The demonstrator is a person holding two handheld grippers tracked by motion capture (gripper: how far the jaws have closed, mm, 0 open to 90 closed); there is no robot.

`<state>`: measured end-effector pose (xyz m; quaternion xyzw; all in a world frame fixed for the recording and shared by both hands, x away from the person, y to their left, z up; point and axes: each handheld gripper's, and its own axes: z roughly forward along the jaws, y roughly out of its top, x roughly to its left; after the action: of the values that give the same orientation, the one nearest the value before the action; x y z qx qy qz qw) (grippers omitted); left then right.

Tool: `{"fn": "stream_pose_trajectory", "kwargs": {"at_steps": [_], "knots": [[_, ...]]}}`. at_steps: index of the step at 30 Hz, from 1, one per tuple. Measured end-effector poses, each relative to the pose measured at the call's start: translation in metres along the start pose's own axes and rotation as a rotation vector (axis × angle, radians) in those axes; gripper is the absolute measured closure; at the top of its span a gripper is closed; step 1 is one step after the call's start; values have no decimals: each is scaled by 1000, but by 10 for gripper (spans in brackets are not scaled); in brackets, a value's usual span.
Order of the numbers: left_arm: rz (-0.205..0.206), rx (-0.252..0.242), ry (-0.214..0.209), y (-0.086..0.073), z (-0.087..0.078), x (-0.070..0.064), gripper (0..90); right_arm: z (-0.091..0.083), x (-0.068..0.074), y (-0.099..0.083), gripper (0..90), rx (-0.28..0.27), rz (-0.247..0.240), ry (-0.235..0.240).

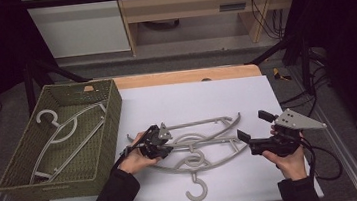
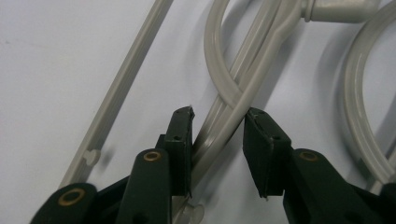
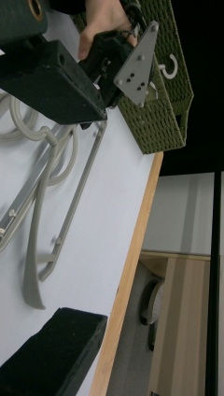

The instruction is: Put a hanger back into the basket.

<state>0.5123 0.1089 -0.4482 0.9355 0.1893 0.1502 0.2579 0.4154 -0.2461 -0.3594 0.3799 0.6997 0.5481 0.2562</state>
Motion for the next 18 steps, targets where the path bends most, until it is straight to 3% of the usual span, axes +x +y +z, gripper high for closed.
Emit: {"fn": "stream_pose_trajectory", "kwargs": {"at_steps": [4, 9, 16, 17, 18], "knots": [[17, 11, 4, 2, -3, -2, 671, 0, 0, 0, 41, 0, -1, 1], [21, -17, -4, 8, -9, -6, 742, 0, 0, 0, 40, 1, 1, 3], [47, -11, 22, 16, -14, -8, 816, -1, -1, 0, 40, -1, -1, 3], [10, -40, 13, 17, -14, -8, 818, -1, -1, 0, 40, -2, 0, 2], [9, -37, 16, 18, -16, -6, 819, -1, -1, 0, 41, -1, -1, 3]]}}
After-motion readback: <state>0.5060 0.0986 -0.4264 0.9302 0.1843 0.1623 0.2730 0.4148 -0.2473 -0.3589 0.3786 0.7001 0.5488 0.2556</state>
